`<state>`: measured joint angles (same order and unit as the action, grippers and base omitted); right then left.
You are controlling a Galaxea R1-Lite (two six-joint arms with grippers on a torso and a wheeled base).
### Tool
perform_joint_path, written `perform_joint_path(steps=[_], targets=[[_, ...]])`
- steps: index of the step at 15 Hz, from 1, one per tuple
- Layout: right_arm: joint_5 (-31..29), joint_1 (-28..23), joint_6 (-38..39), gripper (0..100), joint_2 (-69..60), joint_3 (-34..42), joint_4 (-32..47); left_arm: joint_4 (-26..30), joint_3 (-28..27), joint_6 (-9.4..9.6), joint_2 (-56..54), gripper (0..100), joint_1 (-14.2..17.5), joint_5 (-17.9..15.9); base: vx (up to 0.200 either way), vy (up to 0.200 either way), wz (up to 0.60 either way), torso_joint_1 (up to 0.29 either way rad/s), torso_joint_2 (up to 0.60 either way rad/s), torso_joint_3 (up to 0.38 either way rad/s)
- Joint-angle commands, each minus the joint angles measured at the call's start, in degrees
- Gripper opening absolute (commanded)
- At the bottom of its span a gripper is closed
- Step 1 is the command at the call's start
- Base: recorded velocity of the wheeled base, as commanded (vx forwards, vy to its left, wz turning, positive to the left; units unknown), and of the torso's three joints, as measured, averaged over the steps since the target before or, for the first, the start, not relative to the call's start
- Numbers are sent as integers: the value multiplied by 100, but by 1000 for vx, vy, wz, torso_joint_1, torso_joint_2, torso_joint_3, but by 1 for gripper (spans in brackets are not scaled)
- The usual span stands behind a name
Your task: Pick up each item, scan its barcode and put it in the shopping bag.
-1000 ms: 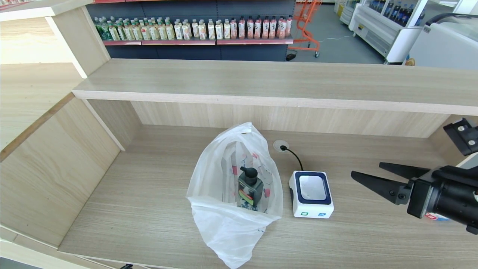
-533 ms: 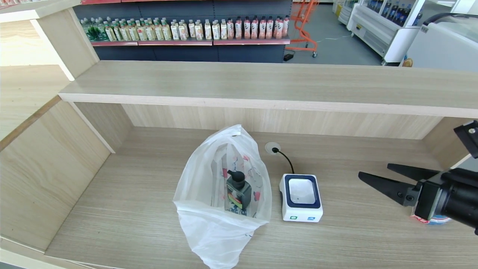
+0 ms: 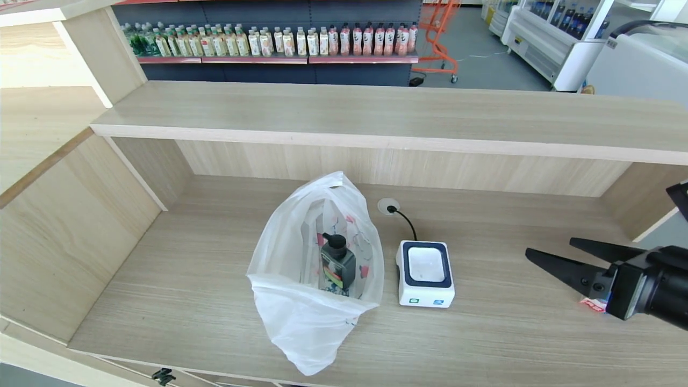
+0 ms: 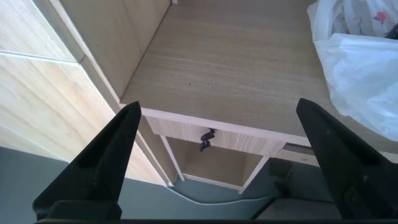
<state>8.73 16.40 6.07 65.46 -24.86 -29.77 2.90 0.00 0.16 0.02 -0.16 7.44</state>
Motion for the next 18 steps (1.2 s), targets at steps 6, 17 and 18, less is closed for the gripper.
perform_joint_path(steps=[6, 17, 18], targets=[[-583, -813, 52, 100, -640, -116, 815, 0, 0, 11, -2, 100, 7, 3, -33, -67, 0, -4, -3, 4], [-2226, -1156, 3295, 100, -280, -2366, 4471, 0, 0, 2, -2, 100, 7, 3, 0, -109, 0, 3, 1, 1], [-2446, -1297, 3533, 100, -122, -2586, 4700, 0, 0, 2, -2, 100, 7, 3, 0, 0, 0, 0, 0, 0]])
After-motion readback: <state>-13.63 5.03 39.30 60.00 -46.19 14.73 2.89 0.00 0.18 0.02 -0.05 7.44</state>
